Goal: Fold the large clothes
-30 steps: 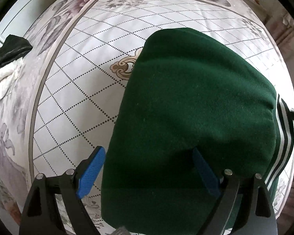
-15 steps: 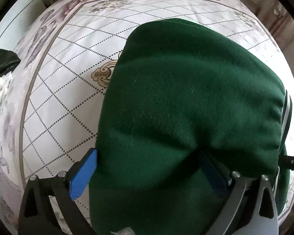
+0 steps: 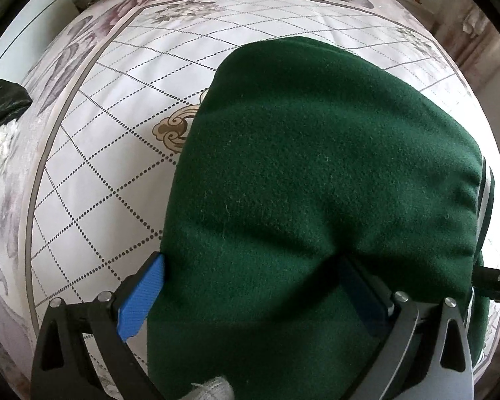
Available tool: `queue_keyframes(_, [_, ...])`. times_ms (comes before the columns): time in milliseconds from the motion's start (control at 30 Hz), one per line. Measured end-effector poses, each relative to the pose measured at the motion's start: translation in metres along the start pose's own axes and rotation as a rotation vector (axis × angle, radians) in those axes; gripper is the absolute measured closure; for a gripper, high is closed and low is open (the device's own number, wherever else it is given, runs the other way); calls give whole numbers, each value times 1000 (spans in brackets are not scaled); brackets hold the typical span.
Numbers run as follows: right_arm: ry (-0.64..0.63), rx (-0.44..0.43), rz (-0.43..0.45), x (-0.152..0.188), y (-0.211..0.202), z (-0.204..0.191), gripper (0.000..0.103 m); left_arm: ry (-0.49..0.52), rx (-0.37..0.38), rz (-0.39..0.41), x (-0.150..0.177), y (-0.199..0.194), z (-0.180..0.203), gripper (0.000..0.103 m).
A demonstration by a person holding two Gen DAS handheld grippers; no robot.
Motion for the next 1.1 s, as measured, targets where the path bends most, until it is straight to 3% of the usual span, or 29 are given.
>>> queue_keyframes(100, [-14, -30, 6, 2, 3, 2, 58, 0, 1, -3, 1, 0, 0, 0])
queue_keyframes(200, [39, 62, 31, 4, -1, 13, 98, 9, -5, -2, 2, -2, 0, 0])
queue_keyframes(267, [101, 56, 21, 7, -5, 23, 99, 11, -15, -9, 4, -5, -2, 0])
queue_keyframes(367, [109, -79, 12, 22, -24, 25, 98, -22, -38, -26, 12, -15, -12, 0])
queue_keyframes(400, [112, -106, 6, 30, -31, 26, 95, -40, -43, -27, 17, -19, -18, 0])
queue_keyframes(467, [106, -135, -1, 47, -40, 28, 79, -78, -41, -29, 28, -25, -29, 0])
queue_keyframes(533, [94, -143, -15, 66, -38, 31, 25, -117, -50, -42, 41, -28, -42, 0])
queue_keyframes(667, [88, -165, -140, 90, 10, 32, 24, -139, -97, -78, 61, -22, -56, 0])
queue_keyframes(700, [93, -174, -147, 94, 24, 29, 44, -139, -106, -87, 65, -19, -58, 0])
queue_keyframes(733, [104, -132, -134, 97, 30, 29, 84, -137, -111, -95, 69, -17, -60, 0])
queue_keyframes(833, [123, -76, 1, 102, 7, 26, 93, -132, -133, -93, 76, -22, -67, 0])
queue_keyframes(900, [147, 20, 33, 101, -3, 37, 95, -129, -156, -95, 85, -29, -72, 0])
queue_keyframes(1000, [222, 35, -18, 97, 8, 57, 94, -134, -161, -119, 101, -33, -78, 0])
queue_keyframes(1100, [145, 123, -95, 91, -1, 42, 86, -155, -122, -146, 115, -35, -80, 0])
Point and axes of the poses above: each gripper's, at about its wrist camera, not at the fingertips, and y roughly the way its jaws point, z to its right, x to its underside, the point moved 6 cm from there along y, roughly the way its jaws point, and after that the axes turned 14 degrees about -z, right-handed, at the moved point
